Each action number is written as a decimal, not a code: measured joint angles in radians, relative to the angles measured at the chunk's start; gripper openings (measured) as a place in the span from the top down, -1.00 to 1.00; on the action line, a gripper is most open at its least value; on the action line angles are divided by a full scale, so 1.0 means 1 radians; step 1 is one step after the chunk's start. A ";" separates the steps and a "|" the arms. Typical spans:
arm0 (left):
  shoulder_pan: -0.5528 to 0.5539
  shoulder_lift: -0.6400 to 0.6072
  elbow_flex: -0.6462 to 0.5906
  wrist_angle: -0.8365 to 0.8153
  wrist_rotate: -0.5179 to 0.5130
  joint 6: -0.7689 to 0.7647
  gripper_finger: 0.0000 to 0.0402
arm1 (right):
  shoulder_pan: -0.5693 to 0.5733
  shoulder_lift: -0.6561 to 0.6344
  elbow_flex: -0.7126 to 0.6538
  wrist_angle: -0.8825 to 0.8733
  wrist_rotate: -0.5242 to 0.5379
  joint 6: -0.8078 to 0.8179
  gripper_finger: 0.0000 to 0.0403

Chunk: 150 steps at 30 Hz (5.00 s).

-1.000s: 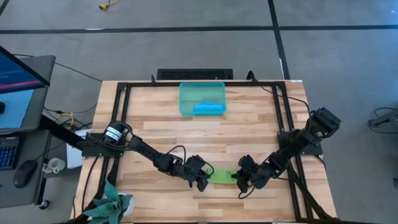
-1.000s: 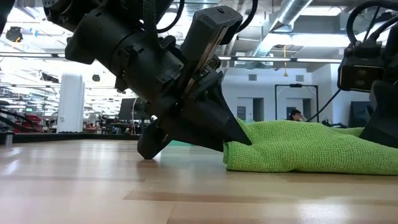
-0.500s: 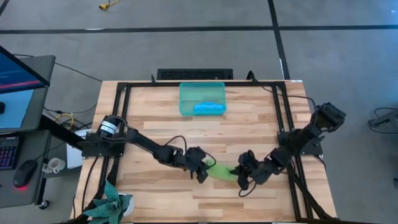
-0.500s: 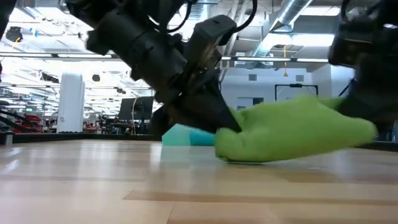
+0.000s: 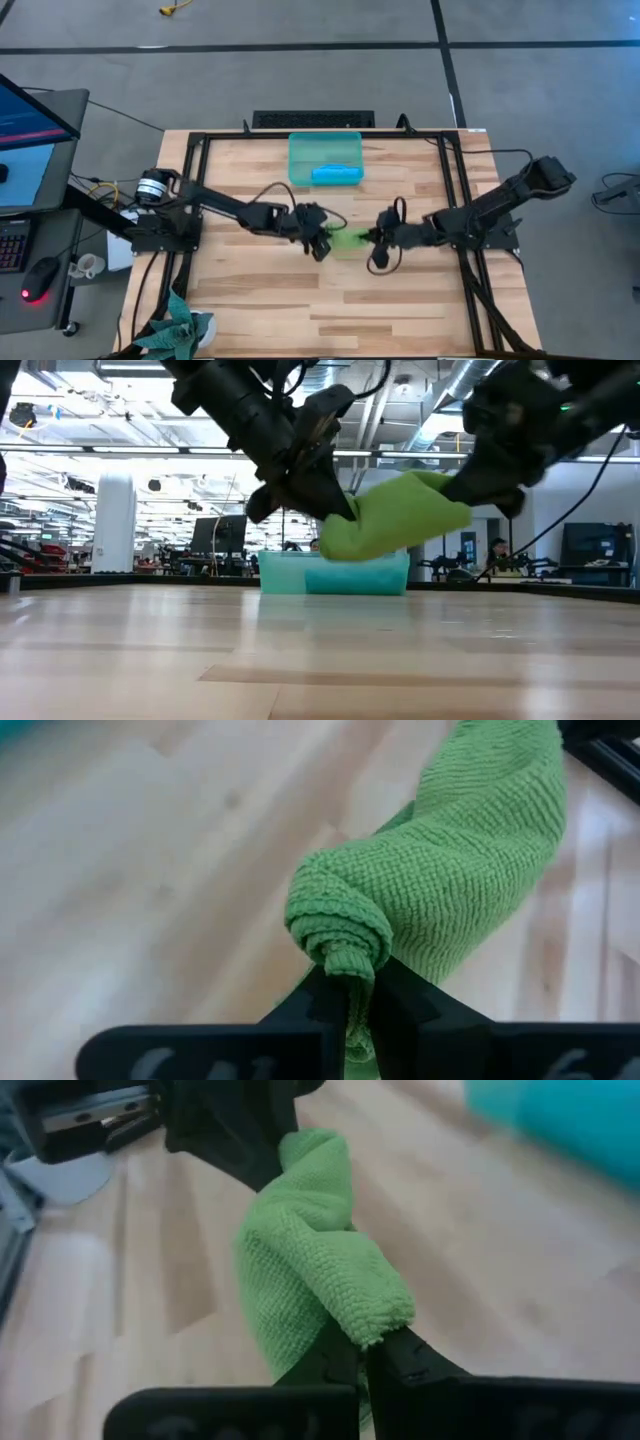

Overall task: Roll microfiber towels into tight, uniform cylinder then place into a basket
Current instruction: Put the green microfiber cloth into the blue bin, then return to Home Position

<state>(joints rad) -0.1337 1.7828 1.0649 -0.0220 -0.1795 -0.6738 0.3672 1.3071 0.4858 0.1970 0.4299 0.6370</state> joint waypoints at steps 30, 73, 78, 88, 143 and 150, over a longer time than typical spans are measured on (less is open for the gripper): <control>0.589 -0.024 0.002 0.079 0.054 0.617 0.93 | -0.856 0.297 0.291 0.142 -0.330 -0.906 0.92; 0.741 0.283 0.367 -0.275 0.239 0.689 0.63 | -1.022 0.579 0.691 -0.492 -0.423 -0.838 0.79; 0.740 0.284 0.367 -0.268 0.239 0.688 0.41 | -1.026 0.579 0.705 -0.528 -0.420 -0.836 0.83; 0.740 0.283 0.417 -0.292 0.245 0.680 0.23 | -1.024 0.578 0.748 -0.596 -0.425 -0.844 0.66; 0.746 0.191 0.475 -0.460 0.334 0.802 0.25 | -1.081 0.596 0.721 -0.402 -0.653 -0.740 0.10; 0.717 0.199 0.417 -0.419 0.492 0.877 0.25 | -1.083 0.565 0.722 -0.424 -0.702 -0.775 0.14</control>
<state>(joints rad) 0.5830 1.9821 1.4821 -0.4407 0.3130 0.2028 -0.7161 1.8717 1.2075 -0.2274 -0.2725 -0.1383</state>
